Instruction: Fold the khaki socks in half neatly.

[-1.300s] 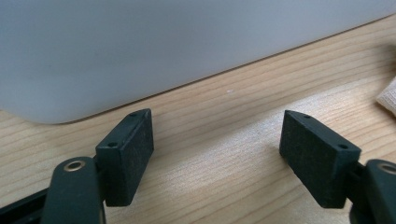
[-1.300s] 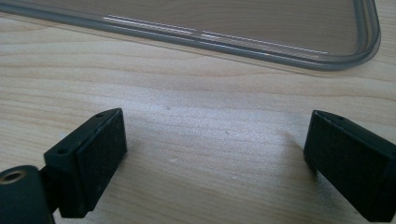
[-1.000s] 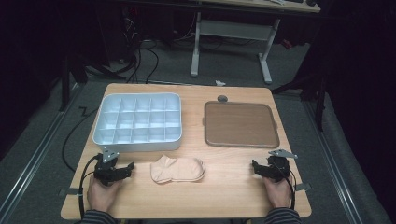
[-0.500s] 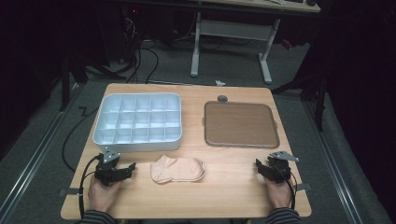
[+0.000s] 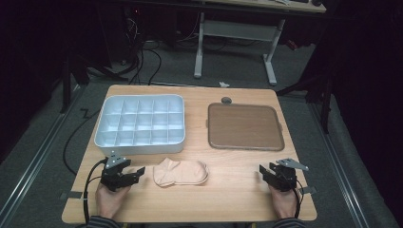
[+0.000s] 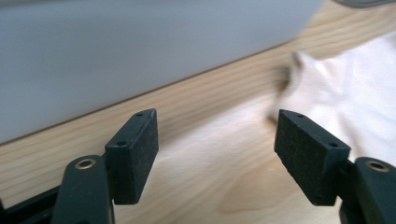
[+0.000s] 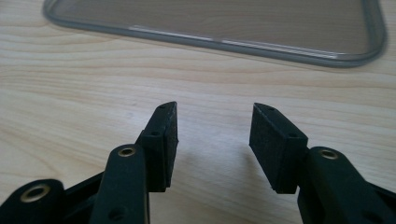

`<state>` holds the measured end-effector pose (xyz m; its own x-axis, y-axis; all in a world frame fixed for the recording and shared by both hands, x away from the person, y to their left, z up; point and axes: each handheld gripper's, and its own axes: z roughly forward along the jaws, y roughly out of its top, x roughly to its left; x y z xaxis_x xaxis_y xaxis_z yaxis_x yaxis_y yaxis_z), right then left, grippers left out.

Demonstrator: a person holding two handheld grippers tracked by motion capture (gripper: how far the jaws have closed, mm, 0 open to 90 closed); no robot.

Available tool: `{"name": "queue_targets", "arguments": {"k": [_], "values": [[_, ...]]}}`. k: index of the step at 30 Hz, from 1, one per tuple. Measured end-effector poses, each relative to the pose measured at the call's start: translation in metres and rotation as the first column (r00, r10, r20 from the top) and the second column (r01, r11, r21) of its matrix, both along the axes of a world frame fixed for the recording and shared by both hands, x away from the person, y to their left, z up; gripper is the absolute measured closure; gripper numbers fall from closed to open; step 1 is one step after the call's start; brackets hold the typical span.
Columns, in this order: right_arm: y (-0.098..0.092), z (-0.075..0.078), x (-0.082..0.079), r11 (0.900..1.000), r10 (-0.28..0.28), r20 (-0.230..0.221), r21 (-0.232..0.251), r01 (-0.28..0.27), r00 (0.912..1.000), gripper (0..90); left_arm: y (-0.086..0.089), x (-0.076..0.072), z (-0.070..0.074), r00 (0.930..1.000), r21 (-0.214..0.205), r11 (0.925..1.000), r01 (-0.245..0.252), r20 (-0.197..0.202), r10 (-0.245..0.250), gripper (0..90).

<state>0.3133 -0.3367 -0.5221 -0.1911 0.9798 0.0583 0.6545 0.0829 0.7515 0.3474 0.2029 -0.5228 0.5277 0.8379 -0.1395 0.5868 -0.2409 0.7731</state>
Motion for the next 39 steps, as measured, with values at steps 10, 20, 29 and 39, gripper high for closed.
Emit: {"name": "queue_targets", "arguments": {"k": [10,20,29,39], "values": [[0.026,0.007,-0.007,0.9957,0.091,0.037,0.013,-0.092,0.9952,59.9,-0.028,-0.005,0.003,0.9967,-0.005,0.9972,0.075,-0.031,-0.075,30.6],[0.049,0.009,-0.009,0.9862,0.163,0.040,0.026,-0.164,0.9859,62.4,-0.041,-0.003,0.002,0.9948,-0.020,0.9957,0.090,-0.045,-0.091,34.3],[0.076,0.010,-0.011,0.9732,0.227,0.043,0.029,-0.228,0.9730,63.2,-0.054,0.001,-0.001,0.9944,-0.001,0.9958,0.092,-0.053,-0.092,34.7],[0.103,0.008,-0.006,0.9481,0.305,0.038,0.082,-0.307,0.9516,58.8,-0.061,0.003,-0.003,0.9957,0.025,0.9972,0.071,-0.061,-0.069,35.3]]}}
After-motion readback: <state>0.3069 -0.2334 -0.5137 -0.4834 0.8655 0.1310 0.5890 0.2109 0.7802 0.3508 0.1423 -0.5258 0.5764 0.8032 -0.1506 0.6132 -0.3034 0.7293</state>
